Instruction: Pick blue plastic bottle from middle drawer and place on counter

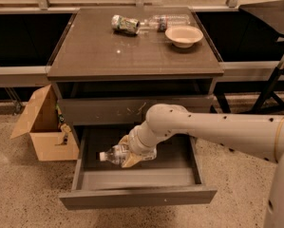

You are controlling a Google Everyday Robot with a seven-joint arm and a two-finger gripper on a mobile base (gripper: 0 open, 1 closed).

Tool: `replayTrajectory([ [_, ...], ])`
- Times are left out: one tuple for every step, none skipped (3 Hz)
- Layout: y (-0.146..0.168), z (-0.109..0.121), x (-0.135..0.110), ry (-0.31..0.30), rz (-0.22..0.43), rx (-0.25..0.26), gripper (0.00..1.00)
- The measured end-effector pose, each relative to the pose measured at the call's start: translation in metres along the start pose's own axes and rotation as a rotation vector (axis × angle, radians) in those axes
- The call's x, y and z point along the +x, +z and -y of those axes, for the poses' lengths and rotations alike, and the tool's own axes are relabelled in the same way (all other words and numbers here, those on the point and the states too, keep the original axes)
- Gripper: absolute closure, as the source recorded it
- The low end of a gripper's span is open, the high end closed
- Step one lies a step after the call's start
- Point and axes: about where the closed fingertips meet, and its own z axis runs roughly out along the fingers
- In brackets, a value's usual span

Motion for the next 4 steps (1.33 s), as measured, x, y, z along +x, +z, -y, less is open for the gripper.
replayTrajectory([
  [-0.062,-0.004,-0.043,-0.076,-0.105,0.038,1.0],
  [-0.104,-0.006,-0.062,-0.124,-0.147,0.094,1.0],
  [-0.108,-0.004,-0.065,-0.13,-0.151,0.103,1.0],
  [-0.131,-0.001,-0.068,-0.137,-0.165,0.144,1.0],
])
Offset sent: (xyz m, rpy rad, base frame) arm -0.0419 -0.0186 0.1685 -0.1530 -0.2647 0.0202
